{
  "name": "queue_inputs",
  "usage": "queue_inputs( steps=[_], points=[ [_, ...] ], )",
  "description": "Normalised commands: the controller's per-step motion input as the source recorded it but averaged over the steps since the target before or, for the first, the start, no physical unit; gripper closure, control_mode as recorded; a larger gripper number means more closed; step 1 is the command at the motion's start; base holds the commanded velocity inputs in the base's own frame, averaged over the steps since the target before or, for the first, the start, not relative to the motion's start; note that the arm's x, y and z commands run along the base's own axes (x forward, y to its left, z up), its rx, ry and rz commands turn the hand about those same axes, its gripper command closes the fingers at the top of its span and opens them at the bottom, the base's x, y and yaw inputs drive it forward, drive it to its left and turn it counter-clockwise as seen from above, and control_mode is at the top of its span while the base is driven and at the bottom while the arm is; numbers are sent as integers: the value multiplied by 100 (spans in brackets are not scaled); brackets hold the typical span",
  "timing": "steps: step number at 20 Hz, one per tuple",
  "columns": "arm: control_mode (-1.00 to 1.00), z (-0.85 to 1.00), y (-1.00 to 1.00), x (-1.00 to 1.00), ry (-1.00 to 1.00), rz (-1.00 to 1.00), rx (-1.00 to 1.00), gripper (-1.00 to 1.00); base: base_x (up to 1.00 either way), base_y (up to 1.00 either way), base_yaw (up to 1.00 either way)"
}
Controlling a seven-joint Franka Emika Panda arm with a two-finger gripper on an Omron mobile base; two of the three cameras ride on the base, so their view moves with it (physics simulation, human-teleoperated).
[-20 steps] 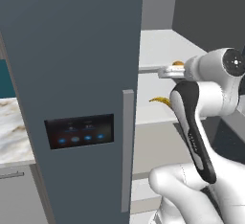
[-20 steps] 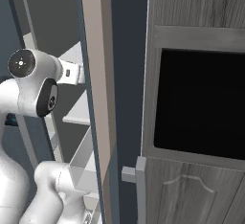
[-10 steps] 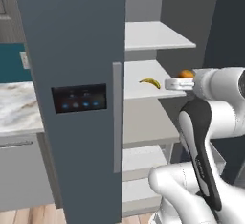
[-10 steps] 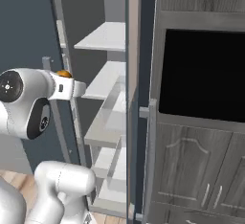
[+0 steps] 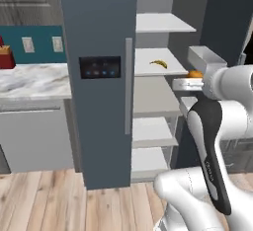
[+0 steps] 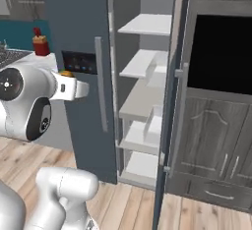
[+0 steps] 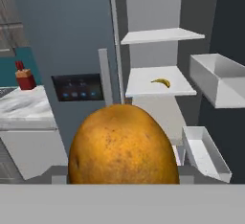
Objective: Retrieve the mango and banana from the fridge and place them into the bowl on the dining table.
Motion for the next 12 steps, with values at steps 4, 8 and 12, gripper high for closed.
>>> queue_inputs(
  steps=[4,8,12],
  points=[
    [100,0,0,0,0,0,0,100,-89,19,55],
    [100,0,0,0,0,0,0,100,-89,0,62],
    [100,0,0,0,0,0,0,100,-100,0,58]
  ],
)
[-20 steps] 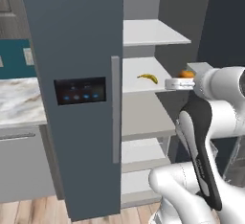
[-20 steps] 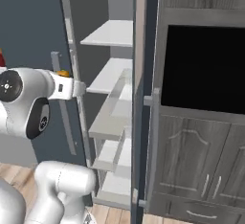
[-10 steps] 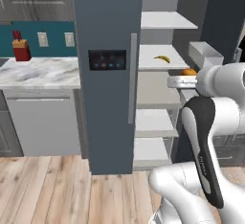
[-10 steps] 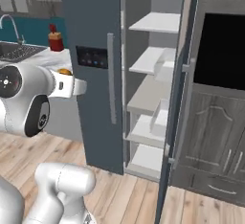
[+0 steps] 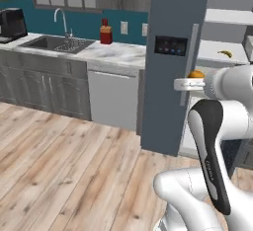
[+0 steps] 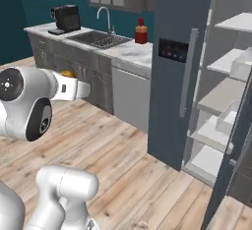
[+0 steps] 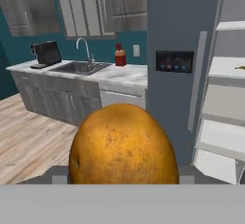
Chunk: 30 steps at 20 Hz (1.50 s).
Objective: Retrieve the mango and banana from the fridge and place them into the bowl on the dining table.
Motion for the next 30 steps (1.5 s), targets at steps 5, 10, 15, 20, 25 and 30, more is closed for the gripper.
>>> queue_inputs(
  steps=[5,10,15,20,25,30],
  points=[
    [100,0,0,0,0,0,0,100,-100,7,50],
    [100,0,0,0,0,0,0,100,-97,0,52],
    [100,0,0,0,0,0,0,100,-85,2,50],
    [100,0,0,0,0,0,0,100,-42,46,38],
    [100,0,0,0,0,0,0,100,-9,89,29],
    [100,0,0,0,0,0,0,100,-7,100,24]
  ],
)
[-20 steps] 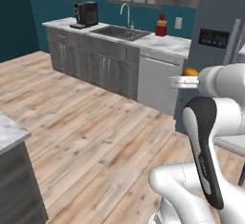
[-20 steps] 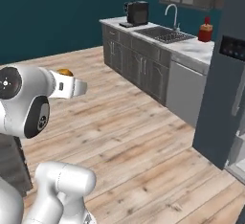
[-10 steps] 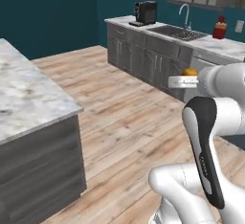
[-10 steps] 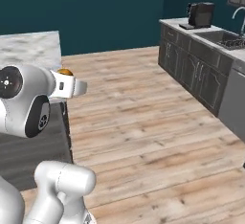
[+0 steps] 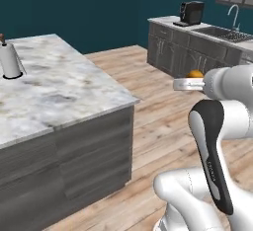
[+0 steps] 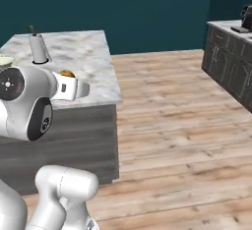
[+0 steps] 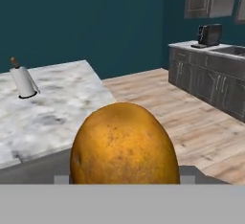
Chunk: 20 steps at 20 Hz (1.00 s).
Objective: Retrieve the mango and banana from the fridge and place them into the bowl on the dining table.
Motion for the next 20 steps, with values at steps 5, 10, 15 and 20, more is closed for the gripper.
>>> queue_inputs(
  steps=[5,10,15,20],
  points=[
    [100,0,0,0,0,0,0,100,-23,100,23],
    [100,0,0,0,0,0,0,100,-28,100,21],
    [100,0,0,0,0,0,0,100,-6,100,14],
    [100,0,0,0,0,0,0,100,5,100,2]
  ],
)
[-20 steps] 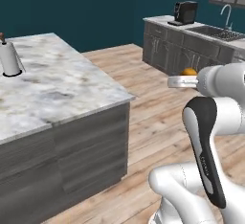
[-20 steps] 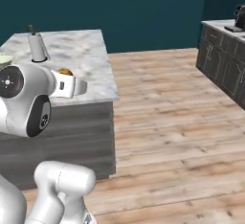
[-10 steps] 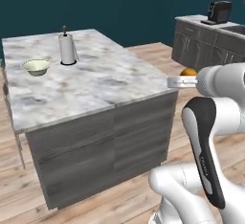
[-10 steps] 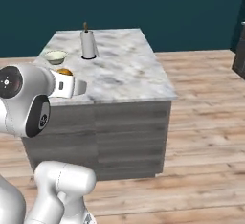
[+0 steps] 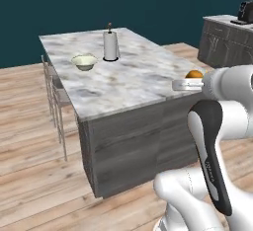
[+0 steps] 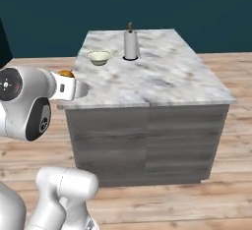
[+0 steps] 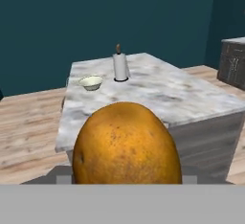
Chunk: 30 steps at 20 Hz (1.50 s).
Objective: Retrieve the mango and banana from the fridge and place them into the bowl on the dining table.
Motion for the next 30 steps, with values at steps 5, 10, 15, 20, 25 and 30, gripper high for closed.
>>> queue_inputs(
  steps=[5,10,15,20,25,30],
  points=[
    [100,0,0,0,0,0,0,100,29,100,-8],
    [100,0,0,0,0,0,0,100,60,100,-18],
    [100,0,0,0,0,0,0,100,75,100,-20],
    [100,0,0,0,0,0,0,100,82,100,-23],
    [100,0,0,0,0,0,0,100,73,100,-24],
    [100,0,0,0,0,0,0,100,61,70,-30]
  ],
)
